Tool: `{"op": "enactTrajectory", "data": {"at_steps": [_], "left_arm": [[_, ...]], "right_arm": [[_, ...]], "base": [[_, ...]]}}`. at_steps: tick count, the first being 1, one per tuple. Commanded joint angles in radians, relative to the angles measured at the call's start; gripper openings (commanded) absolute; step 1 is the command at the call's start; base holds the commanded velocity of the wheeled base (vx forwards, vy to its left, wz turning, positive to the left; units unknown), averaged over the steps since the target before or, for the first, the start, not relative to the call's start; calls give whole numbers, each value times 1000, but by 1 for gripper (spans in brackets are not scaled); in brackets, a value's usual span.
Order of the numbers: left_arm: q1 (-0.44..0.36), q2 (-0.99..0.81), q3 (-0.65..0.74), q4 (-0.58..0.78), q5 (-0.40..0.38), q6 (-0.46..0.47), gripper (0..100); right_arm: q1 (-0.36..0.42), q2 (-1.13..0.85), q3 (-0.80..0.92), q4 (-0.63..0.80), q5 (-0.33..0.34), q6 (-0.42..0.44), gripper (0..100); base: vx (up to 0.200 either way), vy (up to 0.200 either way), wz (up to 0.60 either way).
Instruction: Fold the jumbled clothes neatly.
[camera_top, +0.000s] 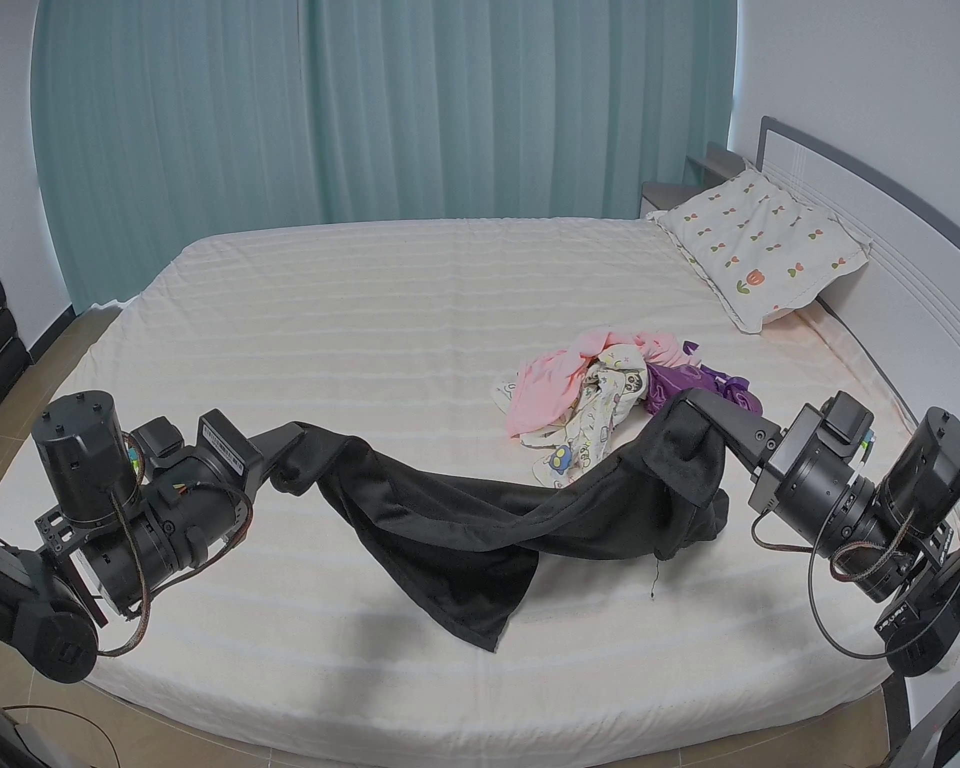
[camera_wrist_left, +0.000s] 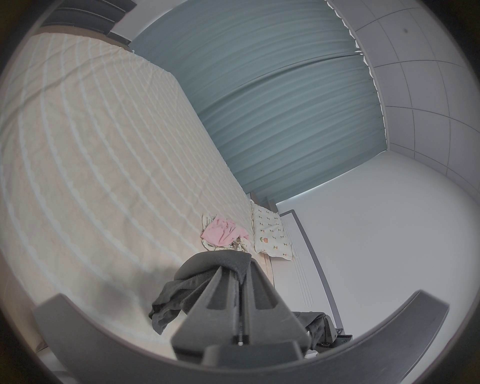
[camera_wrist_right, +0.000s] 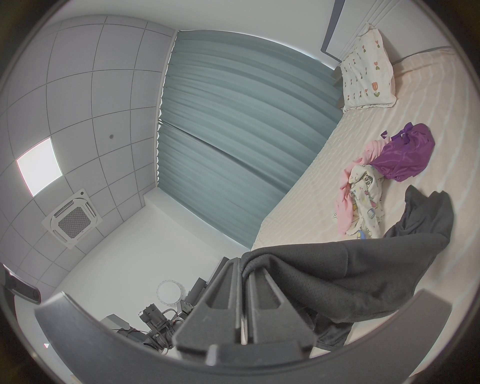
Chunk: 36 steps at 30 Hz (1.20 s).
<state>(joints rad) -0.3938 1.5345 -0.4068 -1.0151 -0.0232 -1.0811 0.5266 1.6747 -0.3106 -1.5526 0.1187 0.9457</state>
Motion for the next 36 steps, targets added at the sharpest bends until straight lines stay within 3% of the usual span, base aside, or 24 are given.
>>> {"op": "enactTrajectory", "data": {"at_steps": [1, 36], "left_arm": [[0, -11, 0, 0, 0, 0, 0], [6, -11, 6, -7, 2, 10, 0]], "right_arm": [[4, -6, -1, -11, -2, 1, 0], [-5, -15, 2, -11, 7, 5, 0]], "base": [[0, 200, 0], [0, 194, 0]]}}
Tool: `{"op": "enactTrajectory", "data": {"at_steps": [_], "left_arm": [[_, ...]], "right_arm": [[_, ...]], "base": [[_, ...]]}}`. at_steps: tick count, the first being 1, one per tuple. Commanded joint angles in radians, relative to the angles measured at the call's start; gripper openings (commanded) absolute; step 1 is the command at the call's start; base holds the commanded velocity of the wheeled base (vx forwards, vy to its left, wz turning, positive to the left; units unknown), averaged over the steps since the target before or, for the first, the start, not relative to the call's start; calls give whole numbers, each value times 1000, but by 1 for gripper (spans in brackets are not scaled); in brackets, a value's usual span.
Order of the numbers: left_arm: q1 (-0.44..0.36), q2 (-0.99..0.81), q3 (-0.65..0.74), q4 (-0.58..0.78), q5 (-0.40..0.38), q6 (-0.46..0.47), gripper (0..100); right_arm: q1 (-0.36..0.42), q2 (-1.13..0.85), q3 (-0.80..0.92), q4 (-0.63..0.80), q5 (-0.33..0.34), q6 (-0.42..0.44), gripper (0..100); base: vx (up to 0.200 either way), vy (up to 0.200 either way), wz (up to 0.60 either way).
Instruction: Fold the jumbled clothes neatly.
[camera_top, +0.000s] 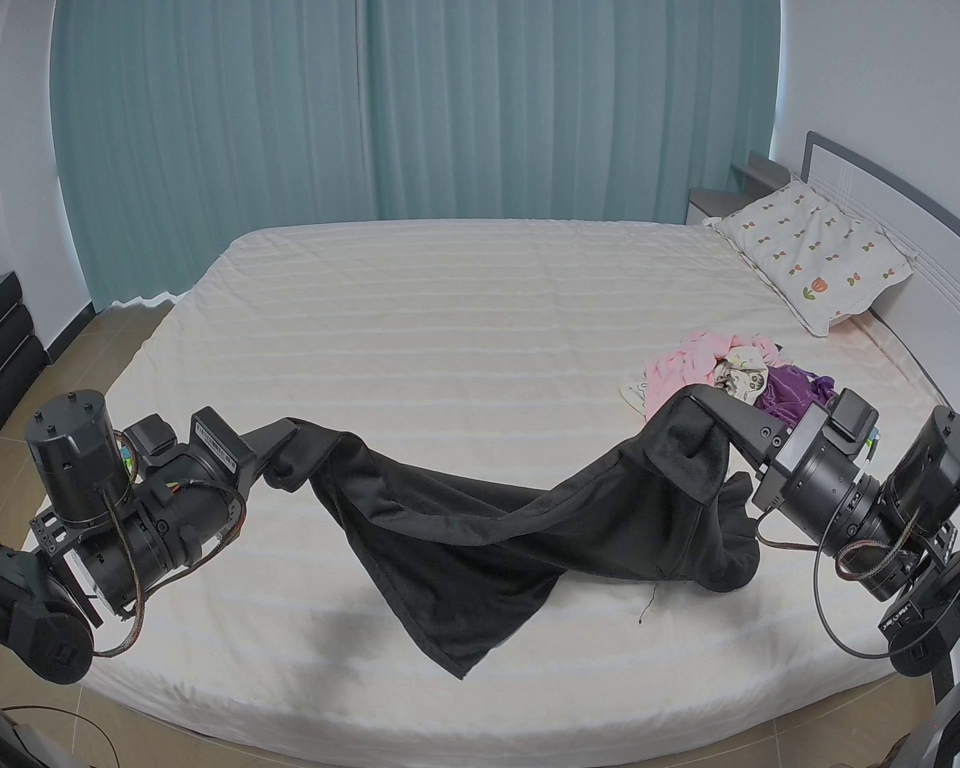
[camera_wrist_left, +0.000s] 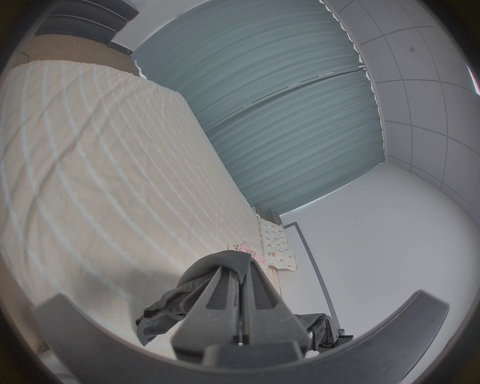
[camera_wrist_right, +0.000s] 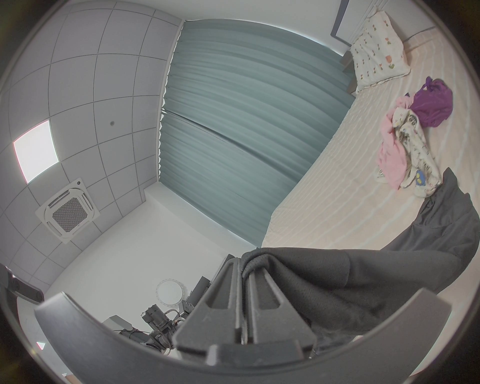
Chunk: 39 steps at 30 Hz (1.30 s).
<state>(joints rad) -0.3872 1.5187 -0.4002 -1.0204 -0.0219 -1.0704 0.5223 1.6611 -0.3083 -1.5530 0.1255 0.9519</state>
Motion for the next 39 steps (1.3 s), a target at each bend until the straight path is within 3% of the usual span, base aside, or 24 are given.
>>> {"op": "enactTrajectory", "data": {"at_steps": [1, 8, 17, 25, 31, 39], "left_arm": [[-1, 5, 0, -1, 0, 0, 0], [-7, 5, 3, 0, -10, -3, 0], [-59, -35, 26, 5, 2, 0, 0], [-81, -132, 64, 31, 2, 4, 0], [-82, -223, 138, 36, 5, 4, 0], [-82, -433, 121, 140, 5, 14, 0]], "right_arm": [[-1, -3, 0, -10, 0, -1, 0], [-2, 5, 17, -10, 0, -1, 0], [-22, -11, 52, -2, 13, -2, 0], [33, -92, 120, -1, 31, -2, 0], [61, -228, 167, 8, 31, -4, 0], [85, -560, 75, 232, 51, -5, 0]], "base": [[0, 0, 0], [0, 0, 0], [-200, 0, 0], [-200, 0, 0], [-200, 0, 0], [-100, 0, 0]]}}
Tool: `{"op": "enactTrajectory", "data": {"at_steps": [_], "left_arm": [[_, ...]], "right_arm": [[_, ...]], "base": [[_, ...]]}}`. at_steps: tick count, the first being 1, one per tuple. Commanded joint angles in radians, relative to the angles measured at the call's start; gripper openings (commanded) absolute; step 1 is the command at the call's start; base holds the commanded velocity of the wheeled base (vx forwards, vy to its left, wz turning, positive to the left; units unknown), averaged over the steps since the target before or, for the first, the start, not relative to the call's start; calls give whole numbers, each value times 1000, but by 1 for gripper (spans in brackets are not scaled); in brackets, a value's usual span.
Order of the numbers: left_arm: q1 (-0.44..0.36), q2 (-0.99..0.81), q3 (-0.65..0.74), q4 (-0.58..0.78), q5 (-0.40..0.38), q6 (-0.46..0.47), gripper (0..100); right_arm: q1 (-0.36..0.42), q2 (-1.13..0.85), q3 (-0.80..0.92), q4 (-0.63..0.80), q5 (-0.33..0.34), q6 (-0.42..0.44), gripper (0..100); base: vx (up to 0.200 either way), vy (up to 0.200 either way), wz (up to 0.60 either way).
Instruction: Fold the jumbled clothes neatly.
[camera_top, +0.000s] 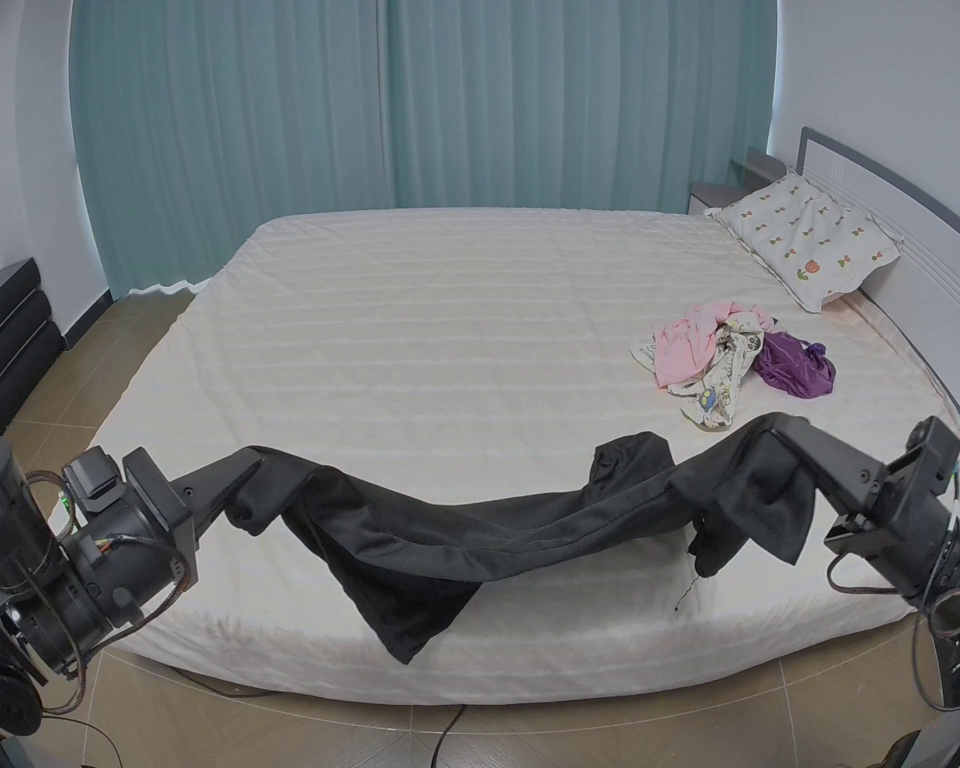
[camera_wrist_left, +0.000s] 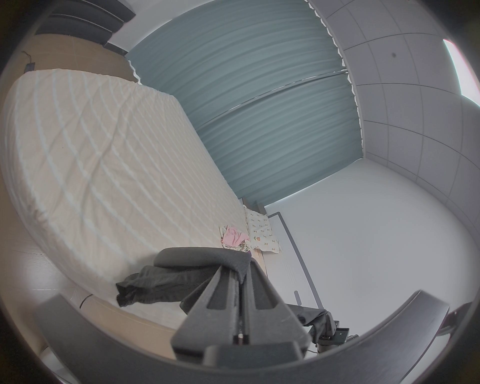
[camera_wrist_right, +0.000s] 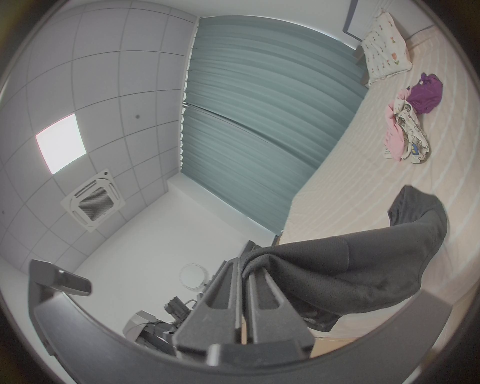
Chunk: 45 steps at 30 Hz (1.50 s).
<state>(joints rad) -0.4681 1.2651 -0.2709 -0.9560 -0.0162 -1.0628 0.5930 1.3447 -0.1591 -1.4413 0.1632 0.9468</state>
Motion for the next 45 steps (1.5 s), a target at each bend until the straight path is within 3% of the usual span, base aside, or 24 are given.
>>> {"op": "enactTrajectory", "data": {"at_steps": [1, 6, 7, 12, 15, 18, 29, 34, 45], "left_arm": [[-1, -213, -37, 125, -1, 9, 0], [6, -265, -154, 278, -4, 9, 0], [11, -262, -212, 330, -4, 9, 0], [23, -222, -321, 362, 1, 9, 0], [57, -164, -392, 370, -2, 9, 0], [65, -70, -424, 376, 1, 7, 0], [140, 214, -429, 362, -21, 6, 0], [164, 321, -458, 322, -91, 7, 0], [215, 501, -607, 318, -94, 14, 0]], "right_arm": [[14, -294, -114, 191, 15, 0, 0], [11, -381, -283, 426, 16, 6, 0], [-19, -374, -361, 490, 15, 9, 0], [-136, -291, -539, 516, 42, 101, 0], [-306, -183, -669, 565, 150, 199, 0], [-406, -73, -754, 622, 236, 230, 0], [-470, 297, -873, 607, 203, 190, 0], [-469, 352, -922, 613, 206, 153, 0], [-467, 472, -961, 605, 205, 124, 0]], "base": [[0, 0, 0], [0, 0, 0], [0, 0, 0], [0, 0, 0], [0, 0, 0], [0, 0, 0], [0, 0, 0], [0, 0, 0], [182, 0, 0]]}}
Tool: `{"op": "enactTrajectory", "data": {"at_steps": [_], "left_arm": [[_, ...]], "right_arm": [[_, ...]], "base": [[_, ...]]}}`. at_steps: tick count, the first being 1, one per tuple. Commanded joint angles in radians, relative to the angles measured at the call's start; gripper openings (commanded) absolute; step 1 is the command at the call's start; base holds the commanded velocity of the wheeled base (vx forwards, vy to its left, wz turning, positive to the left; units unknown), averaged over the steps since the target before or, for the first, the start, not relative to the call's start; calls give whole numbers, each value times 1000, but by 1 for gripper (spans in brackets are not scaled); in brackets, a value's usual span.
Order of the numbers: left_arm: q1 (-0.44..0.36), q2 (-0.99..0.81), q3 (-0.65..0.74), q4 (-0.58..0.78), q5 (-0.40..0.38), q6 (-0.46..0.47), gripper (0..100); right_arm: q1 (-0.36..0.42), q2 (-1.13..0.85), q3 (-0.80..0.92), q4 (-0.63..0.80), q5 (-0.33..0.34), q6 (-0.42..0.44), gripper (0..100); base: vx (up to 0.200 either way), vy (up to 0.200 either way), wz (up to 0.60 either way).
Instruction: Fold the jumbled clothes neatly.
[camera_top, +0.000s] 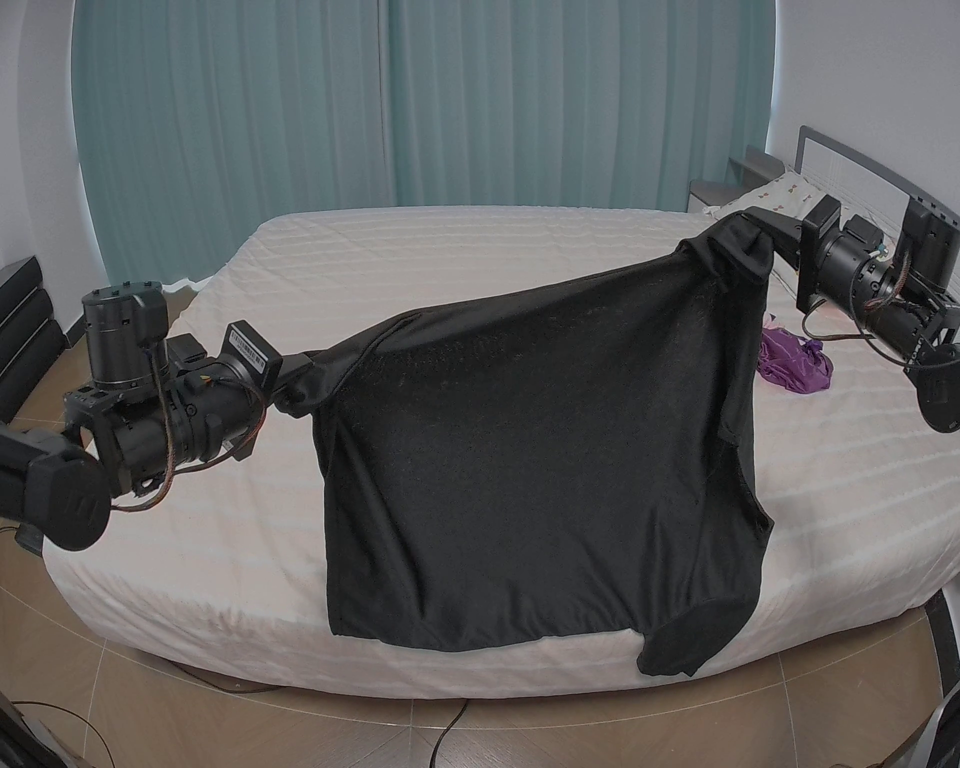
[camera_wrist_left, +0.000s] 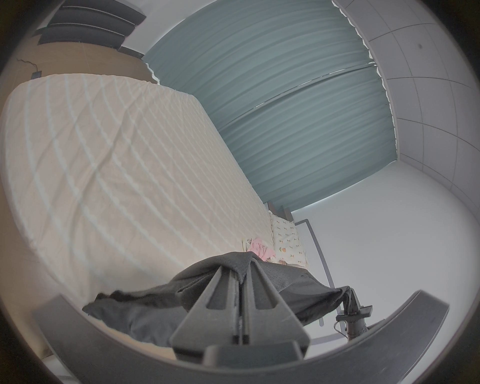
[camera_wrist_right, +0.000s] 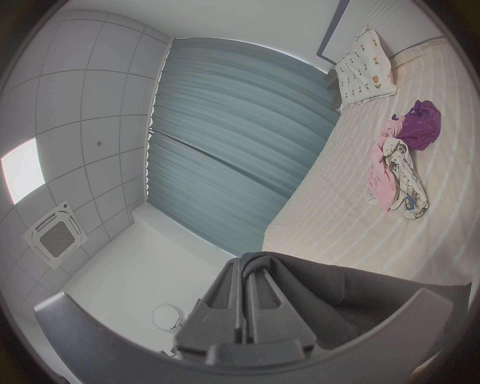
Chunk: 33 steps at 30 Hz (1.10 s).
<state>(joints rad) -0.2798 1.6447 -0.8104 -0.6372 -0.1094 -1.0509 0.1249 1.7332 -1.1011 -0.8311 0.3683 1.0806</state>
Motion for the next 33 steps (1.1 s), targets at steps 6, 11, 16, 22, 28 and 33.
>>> {"op": "enactTrajectory", "data": {"at_steps": [6, 11, 16, 22, 28, 33], "left_arm": [[39, 215, -130, 2, -3, 37, 0], [48, 296, -207, 4, -1, 57, 0], [50, 394, -288, 16, -3, 57, 0], [50, 484, -377, 74, -3, 57, 0], [48, 537, -401, 80, -3, 55, 0], [48, 586, -421, 76, 7, 49, 100]], "right_arm": [[10, 146, -48, -6, 0, -11, 0], [12, 203, -92, -6, -3, -13, 0], [12, 258, -94, -5, -5, -36, 0], [12, 348, -99, -6, -45, -84, 0], [29, 450, -117, -40, -108, -137, 0], [45, 540, -146, -82, -192, -143, 100]], "base": [[200, 0, 0], [200, 0, 0], [200, 0, 0], [33, 0, 0], [0, 0, 0], [0, 0, 0]]}}
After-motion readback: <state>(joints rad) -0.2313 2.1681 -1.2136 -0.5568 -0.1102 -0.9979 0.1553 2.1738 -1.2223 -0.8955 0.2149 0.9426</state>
